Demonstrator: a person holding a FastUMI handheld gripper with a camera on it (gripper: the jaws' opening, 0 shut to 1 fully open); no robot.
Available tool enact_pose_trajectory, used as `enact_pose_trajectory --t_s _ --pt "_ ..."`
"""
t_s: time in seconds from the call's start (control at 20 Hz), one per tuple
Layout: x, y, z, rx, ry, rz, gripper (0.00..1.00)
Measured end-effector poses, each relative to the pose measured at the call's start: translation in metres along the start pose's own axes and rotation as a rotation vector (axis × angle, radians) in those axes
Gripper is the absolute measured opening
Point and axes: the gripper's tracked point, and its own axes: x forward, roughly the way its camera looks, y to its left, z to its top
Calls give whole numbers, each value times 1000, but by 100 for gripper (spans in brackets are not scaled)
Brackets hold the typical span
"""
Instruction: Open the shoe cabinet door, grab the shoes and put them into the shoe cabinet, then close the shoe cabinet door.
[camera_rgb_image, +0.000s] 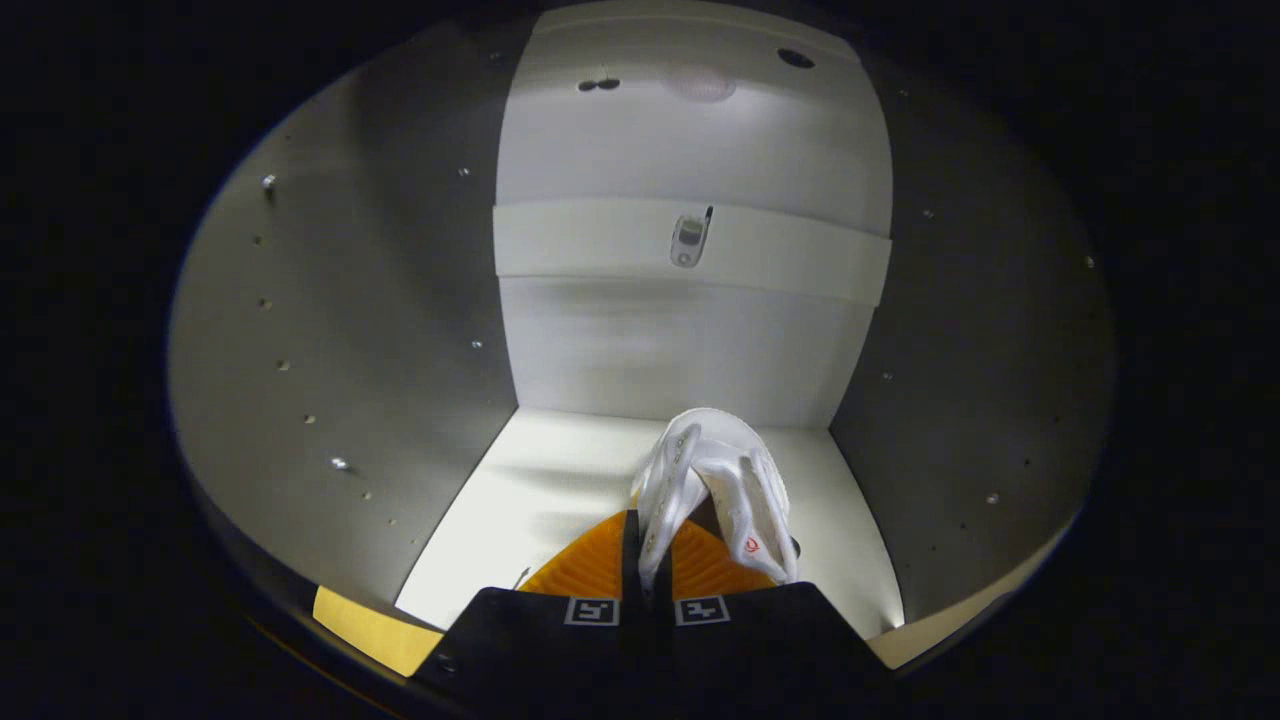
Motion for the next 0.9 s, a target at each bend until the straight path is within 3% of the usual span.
enact_pose_trajectory --t_s 0.3,0.6,0.8,0.9 --pt "41 6 -11 -59 42 -10 5" --pt "48 8 -17 -85 56 -34 6" --pt "40 8 -25 -57 67 -34 19" --pt "34 8 -27 -34 58 -26 20"
